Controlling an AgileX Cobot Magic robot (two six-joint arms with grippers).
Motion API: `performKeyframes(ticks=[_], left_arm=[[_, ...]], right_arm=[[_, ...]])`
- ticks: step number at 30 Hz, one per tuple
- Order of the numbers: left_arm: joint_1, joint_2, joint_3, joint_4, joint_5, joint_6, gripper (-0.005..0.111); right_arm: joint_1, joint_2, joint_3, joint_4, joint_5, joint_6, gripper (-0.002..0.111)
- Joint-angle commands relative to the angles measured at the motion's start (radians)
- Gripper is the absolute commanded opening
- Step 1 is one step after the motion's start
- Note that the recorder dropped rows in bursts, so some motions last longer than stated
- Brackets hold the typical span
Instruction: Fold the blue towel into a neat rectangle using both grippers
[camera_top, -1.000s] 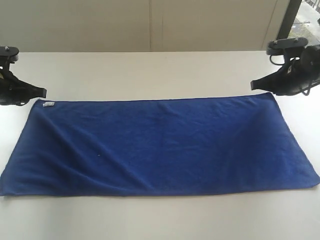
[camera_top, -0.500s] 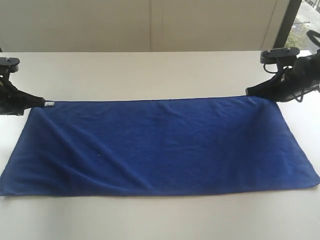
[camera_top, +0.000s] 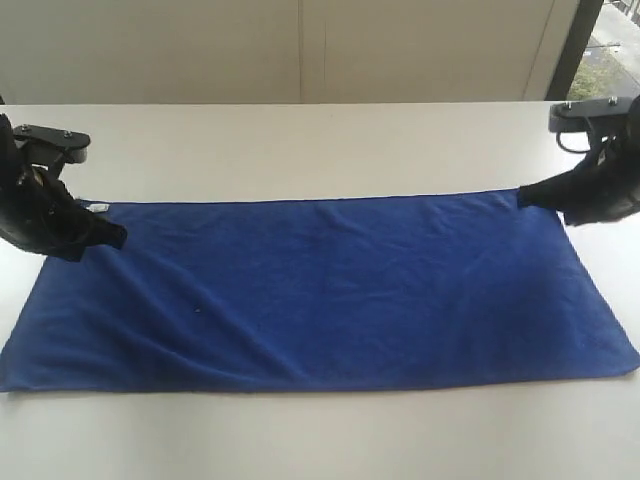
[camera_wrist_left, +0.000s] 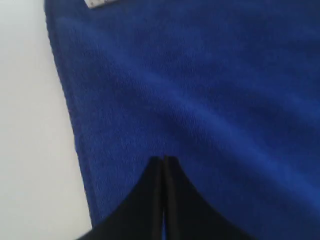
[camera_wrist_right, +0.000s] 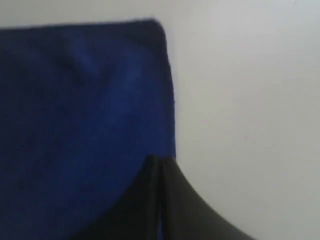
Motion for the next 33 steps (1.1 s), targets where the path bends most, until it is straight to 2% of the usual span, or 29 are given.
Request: performKeyframes(ticks=[1,13,21,33], left_arm=[[-0.004,-0.012,0.043,-0.003,0.014,-0.005,0.000],[-0.004,0.052,0.059,-0.003,0.065,-0.005,0.000],[-0.004,0.052,0.059,0.044,0.151,-0.005,0.000],[-0.004,0.015,0.049,0.072,0.142,-0.001,0.000]], right_arm=[[0.005,-0.006,0.065,0.042,-0.055,-0.042,0.000],[0.011,0.036,0.070,0.045,0.057,-0.051,0.000],[0.009,0.042,0.070,0.042,0.097,-0.031,0.000],[0.009,-0.020,0.068,0.042,0.074,-0.012,0.000]])
